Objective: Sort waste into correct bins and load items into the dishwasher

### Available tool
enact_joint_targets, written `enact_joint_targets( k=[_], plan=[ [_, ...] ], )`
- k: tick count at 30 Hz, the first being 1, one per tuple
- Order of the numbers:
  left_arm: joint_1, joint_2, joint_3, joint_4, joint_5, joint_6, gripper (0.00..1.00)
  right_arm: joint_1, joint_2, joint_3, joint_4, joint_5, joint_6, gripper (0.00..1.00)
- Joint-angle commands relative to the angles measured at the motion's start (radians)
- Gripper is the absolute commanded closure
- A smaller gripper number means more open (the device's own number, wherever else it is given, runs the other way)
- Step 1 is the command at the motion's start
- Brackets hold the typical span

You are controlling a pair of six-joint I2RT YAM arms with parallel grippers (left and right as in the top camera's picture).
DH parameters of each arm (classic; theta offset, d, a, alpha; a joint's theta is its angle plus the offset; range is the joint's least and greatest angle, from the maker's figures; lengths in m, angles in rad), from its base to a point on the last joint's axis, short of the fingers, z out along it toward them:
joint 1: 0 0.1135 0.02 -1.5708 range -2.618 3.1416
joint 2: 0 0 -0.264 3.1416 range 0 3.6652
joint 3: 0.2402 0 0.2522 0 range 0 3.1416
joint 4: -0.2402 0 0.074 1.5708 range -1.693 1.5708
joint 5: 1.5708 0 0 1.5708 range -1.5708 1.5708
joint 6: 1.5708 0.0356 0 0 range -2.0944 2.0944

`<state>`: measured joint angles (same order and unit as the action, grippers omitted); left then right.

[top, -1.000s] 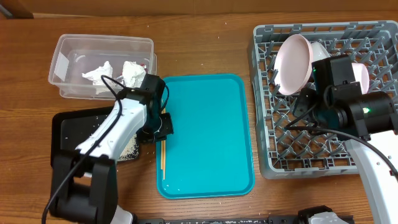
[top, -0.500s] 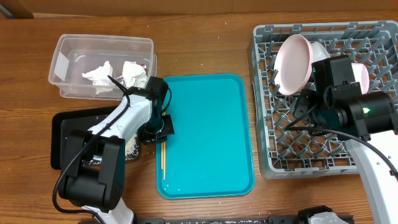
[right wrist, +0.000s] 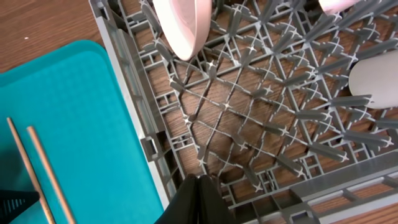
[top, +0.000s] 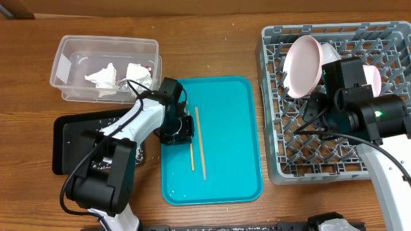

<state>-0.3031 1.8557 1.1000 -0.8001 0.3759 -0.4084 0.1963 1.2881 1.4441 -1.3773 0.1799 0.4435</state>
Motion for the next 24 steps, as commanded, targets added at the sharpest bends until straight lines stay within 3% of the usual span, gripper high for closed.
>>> enact_joint_targets(
  k=[1, 6, 9, 16, 19, 24],
  plan=[
    [0.01, 0.011, -0.008, -0.012, 0.035, 0.031, 0.96, 0.001, -0.013, 0.008, 0.021, -0.02, -0.034, 0.96],
    [0.041, -0.086, -0.004, -0.031, 0.005, 0.027, 0.96, 0.001, -0.001, 0.008, 0.089, -0.286, -0.227, 0.95],
    [0.056, -0.174, 0.001, -0.045, 0.006, 0.028, 0.96, 0.002, 0.028, 0.008, 0.111, -0.423, -0.301, 0.89],
    [0.063, -0.344, 0.004, -0.107, -0.09, 0.006, 0.91, 0.105, 0.17, 0.008, 0.13, -0.447, -0.318, 0.77],
    [0.063, -0.36, 0.004, -0.168, -0.179, -0.011, 0.72, 0.175, 0.259, 0.008, 0.143, -0.444, -0.307, 0.69],
    [0.063, -0.356, 0.004, -0.262, -0.289, -0.028, 0.6, 0.244, 0.402, 0.006, 0.182, -0.443, -0.231, 0.62]
  ],
)
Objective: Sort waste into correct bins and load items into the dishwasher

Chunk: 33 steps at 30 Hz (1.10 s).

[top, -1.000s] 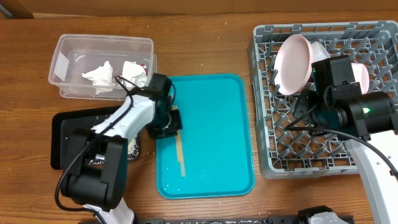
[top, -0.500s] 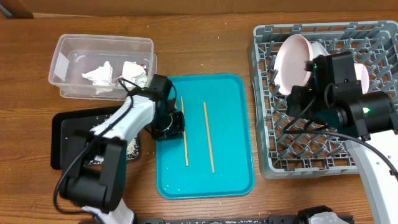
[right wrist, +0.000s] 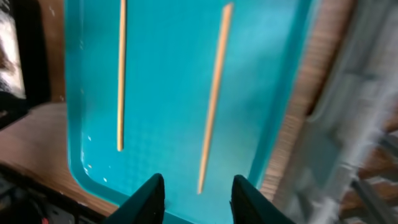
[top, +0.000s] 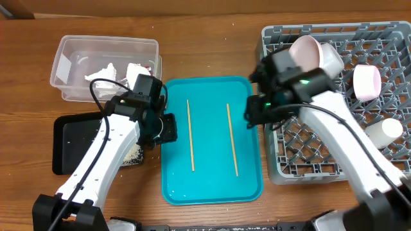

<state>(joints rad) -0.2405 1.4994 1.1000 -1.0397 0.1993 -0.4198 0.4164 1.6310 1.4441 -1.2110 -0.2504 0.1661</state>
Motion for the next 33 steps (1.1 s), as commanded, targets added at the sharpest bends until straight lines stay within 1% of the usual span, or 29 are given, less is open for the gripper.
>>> enact_joint_targets(
  k=[1, 3, 5, 6, 10, 12, 19, 26, 28, 33],
  plan=[
    [0.001, 0.0, 0.004, -0.034, -0.129, -0.027, 0.57, 0.033, 0.086, 0.003, 0.027, -0.013, 0.056, 0.6],
    [0.001, 0.001, 0.004, -0.043, -0.149, -0.03, 0.5, 0.048, 0.14, -0.009, 0.05, -0.012, 0.067, 0.56],
    [0.001, 0.0, 0.004, -0.048, -0.155, -0.03, 0.5, 0.06, 0.187, -0.023, 0.074, -0.013, 0.071, 0.51],
    [0.001, 0.0, 0.004, -0.048, -0.155, -0.03, 0.5, 0.066, 0.208, -0.029, 0.083, -0.006, 0.073, 0.5],
    [0.001, 0.0, 0.004, -0.045, -0.156, -0.03, 0.49, 0.089, 0.28, -0.034, 0.084, 0.152, 0.171, 0.49],
    [0.001, 0.0, 0.004, -0.043, -0.156, -0.03, 0.48, 0.095, 0.307, -0.034, 0.086, 0.19, 0.18, 0.48],
    [0.001, 0.0, 0.004, -0.041, -0.156, -0.03, 0.48, 0.095, 0.383, -0.05, 0.091, 0.24, 0.202, 0.49],
    [0.001, 0.0, 0.004, -0.04, -0.156, -0.03, 0.48, 0.095, 0.402, -0.131, 0.13, 0.237, 0.202, 0.5],
    [0.001, 0.0, 0.004, -0.04, -0.156, -0.03, 0.48, 0.095, 0.402, -0.147, 0.138, 0.232, 0.202, 0.56],
    [0.001, 0.0, 0.004, -0.04, -0.156, -0.03, 0.47, 0.095, 0.402, -0.169, 0.157, 0.231, 0.203, 0.86]
  ],
)
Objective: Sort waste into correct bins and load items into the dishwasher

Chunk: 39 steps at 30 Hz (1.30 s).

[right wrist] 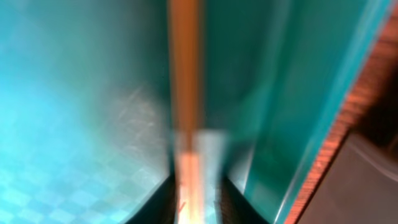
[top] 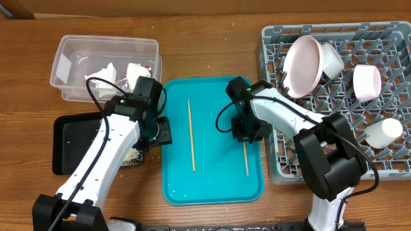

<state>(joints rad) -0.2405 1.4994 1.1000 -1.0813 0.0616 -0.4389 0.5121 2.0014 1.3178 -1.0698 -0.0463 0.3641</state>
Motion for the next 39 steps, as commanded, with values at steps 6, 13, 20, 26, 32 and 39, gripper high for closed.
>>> enact_joint_targets(
  k=[6, 13, 20, 26, 32, 39],
  plan=[
    [0.001, 0.0, 0.004, 0.001, -0.018, -0.011, 0.46, -0.001, 0.032, -0.043, 0.021, 0.027, 0.004, 0.96],
    [0.001, 0.0, 0.004, 0.001, -0.018, -0.011, 0.44, -0.001, -0.006, -0.015, -0.017, -0.008, -0.018, 0.96],
    [0.001, 0.0, 0.004, 0.002, -0.018, -0.011, 0.42, -0.041, -0.205, 0.094, -0.142, -0.01, -0.134, 0.96],
    [0.001, 0.0, 0.004, 0.006, -0.018, -0.011, 0.4, -0.126, -0.369, 0.21, -0.23, 0.021, -0.238, 0.96],
    [0.001, 0.0, 0.004, 0.006, -0.018, -0.011, 0.4, -0.241, -0.401, 0.21, -0.23, 0.131, -0.268, 0.96],
    [0.001, 0.0, 0.004, 0.007, -0.018, -0.011, 0.39, -0.295, -0.331, 0.104, -0.154, 0.114, -0.313, 0.96]
  ],
)
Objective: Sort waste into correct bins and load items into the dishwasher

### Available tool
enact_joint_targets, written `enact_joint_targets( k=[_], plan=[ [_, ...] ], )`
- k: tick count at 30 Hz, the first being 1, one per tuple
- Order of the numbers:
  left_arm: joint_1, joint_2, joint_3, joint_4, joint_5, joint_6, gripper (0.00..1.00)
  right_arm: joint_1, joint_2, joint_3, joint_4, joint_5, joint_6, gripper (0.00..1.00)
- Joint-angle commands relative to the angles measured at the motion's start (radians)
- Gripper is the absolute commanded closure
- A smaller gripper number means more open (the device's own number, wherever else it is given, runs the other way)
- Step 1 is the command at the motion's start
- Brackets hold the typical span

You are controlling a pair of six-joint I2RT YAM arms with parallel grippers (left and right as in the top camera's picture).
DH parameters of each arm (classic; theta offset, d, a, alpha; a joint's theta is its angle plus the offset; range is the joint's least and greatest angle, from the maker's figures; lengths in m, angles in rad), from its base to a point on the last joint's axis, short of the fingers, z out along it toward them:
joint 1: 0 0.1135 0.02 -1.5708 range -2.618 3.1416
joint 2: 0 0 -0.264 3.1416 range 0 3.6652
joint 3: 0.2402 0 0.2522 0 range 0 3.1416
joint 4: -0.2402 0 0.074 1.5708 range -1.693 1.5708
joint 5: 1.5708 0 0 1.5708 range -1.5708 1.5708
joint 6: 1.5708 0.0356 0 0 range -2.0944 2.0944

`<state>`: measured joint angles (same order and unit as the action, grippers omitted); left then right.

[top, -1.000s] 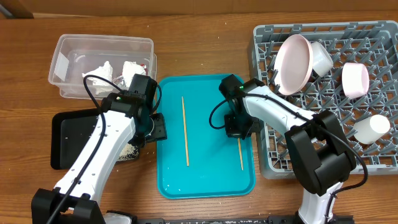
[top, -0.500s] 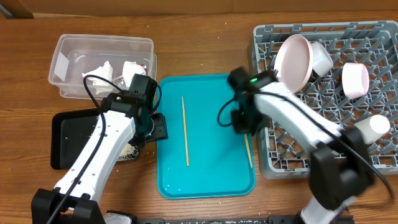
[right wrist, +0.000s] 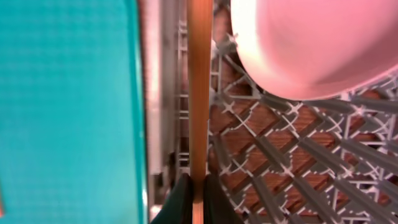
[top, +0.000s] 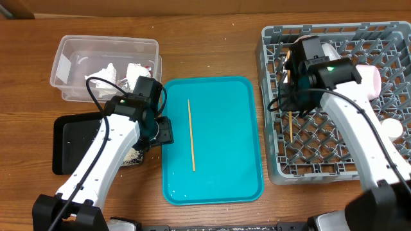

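My right gripper (right wrist: 198, 185) is shut on a wooden chopstick (right wrist: 199, 87). It holds the stick over the left part of the grey dish rack (right wrist: 298, 155), just inside the rack's wall. In the overhead view the chopstick (top: 289, 127) points toward the table's front below the right gripper (top: 293, 102). A second chopstick (top: 191, 135) lies lengthwise on the teal tray (top: 225, 167). My left gripper (top: 158, 130) sits at the tray's left edge, over the table, and its jaws cannot be made out.
The rack holds a pink bowl (right wrist: 311, 43), a pink cup (top: 370, 76) and a white cup (top: 393, 129). A clear bin (top: 106, 67) with crumpled tissue stands at the back left. In front of it lies a black tray (top: 77, 138) with crumbs.
My right gripper was down on the tray, around the right-hand chopstick. It now holds that chopstick over the left side of the dish rack. The left arm has not moved.
At first both chopsticks lay close together on the tray by my left gripper, with my right gripper shut over the rack. Then the sticks lay apart, the right gripper open above them. It closed on the right one, which now hangs over the rack.
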<state>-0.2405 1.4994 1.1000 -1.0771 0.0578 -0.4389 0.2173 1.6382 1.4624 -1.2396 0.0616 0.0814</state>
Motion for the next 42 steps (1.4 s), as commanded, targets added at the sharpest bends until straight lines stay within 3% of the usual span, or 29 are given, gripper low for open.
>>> enact_joint_targets(
  k=[1, 3, 8, 12, 18, 24, 32, 38, 42],
  plan=[
    [0.001, 0.0, 0.004, 0.003, -0.014, -0.011, 0.39, 0.0, 0.046, -0.059, 0.028, 0.004, -0.03, 0.96],
    [0.001, 0.0, 0.004, 0.002, -0.014, -0.011, 0.39, 0.0, 0.074, -0.073, 0.034, 0.003, -0.03, 0.96],
    [0.008, -0.011, 0.005, -0.016, -0.032, -0.015, 0.41, 0.004, 0.086, -0.069, 0.05, -0.004, -0.021, 0.81],
    [0.062, -0.055, 0.011, -0.059, -0.09, -0.019, 0.34, 0.004, 0.066, -0.008, 0.01, -0.016, 0.018, 0.73],
    [0.224, -0.125, 0.011, -0.124, -0.109, -0.02, 0.25, 0.06, 0.029, 0.094, 0.026, -0.277, 0.05, 0.67],
    [0.38, -0.14, 0.011, -0.15, -0.066, -0.071, 0.0, 0.245, 0.073, 0.094, 0.114, -0.34, 0.123, 0.59],
    [0.468, -0.14, 0.01, -0.147, -0.014, -0.07, 0.0, 0.508, 0.243, 0.094, 0.256, -0.215, 0.292, 0.51],
    [0.468, -0.14, 0.01, -0.146, -0.013, -0.07, 0.0, 0.613, 0.369, 0.094, 0.305, -0.051, 0.449, 0.46],
    [0.468, -0.14, 0.01, -0.144, -0.013, -0.07, 0.0, 0.641, 0.453, 0.094, 0.344, -0.055, 0.455, 0.46]
  ],
)
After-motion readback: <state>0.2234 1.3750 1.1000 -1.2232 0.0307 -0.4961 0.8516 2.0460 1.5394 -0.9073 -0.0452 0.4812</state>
